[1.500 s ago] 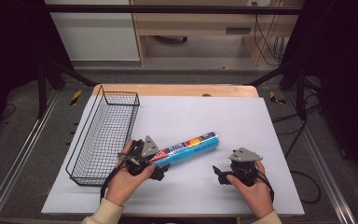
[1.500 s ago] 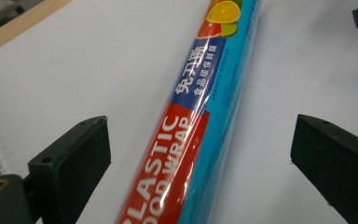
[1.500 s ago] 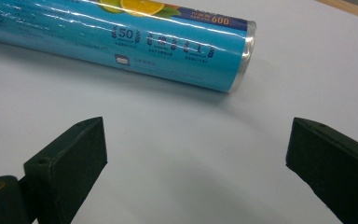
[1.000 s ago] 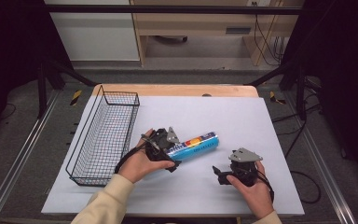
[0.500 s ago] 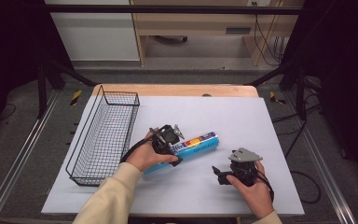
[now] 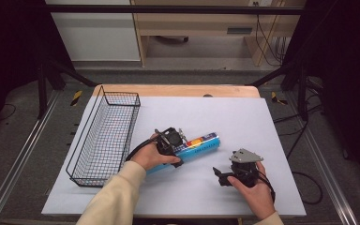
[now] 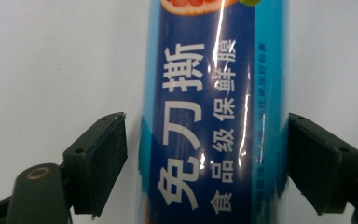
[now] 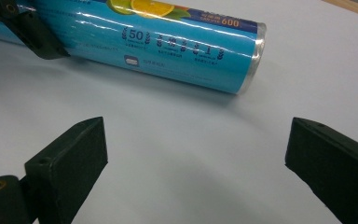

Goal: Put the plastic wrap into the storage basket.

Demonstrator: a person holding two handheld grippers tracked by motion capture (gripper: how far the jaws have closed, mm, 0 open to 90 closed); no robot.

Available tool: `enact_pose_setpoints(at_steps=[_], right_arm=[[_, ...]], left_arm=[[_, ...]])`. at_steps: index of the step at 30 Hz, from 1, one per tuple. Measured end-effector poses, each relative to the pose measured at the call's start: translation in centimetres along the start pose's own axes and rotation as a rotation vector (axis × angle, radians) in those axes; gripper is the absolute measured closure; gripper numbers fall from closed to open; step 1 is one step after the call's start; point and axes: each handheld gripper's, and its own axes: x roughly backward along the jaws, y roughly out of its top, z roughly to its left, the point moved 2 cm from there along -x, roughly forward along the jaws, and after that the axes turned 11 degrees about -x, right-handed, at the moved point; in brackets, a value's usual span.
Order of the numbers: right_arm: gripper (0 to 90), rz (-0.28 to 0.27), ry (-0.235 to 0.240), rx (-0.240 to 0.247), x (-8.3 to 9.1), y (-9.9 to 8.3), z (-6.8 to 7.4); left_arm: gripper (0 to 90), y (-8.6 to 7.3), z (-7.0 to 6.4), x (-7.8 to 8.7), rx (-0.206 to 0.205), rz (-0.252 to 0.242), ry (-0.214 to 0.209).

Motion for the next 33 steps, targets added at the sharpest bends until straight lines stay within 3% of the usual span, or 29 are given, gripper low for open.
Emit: enact_pose_setpoints(at_steps=[16, 33], right_arm=[[6.0, 0.004, 0.002, 0.002, -0.03, -0.02, 0.03], [6.1, 0.004, 0.002, 0.0, -0.09, -0.03, -0.01]], left_arm=[[30.7, 0.07, 0.17, -0.74, -0.005, 0.02, -0.047], [31.7, 0.38, -0.38, -0.6, -0.012, 0.041, -0.018]])
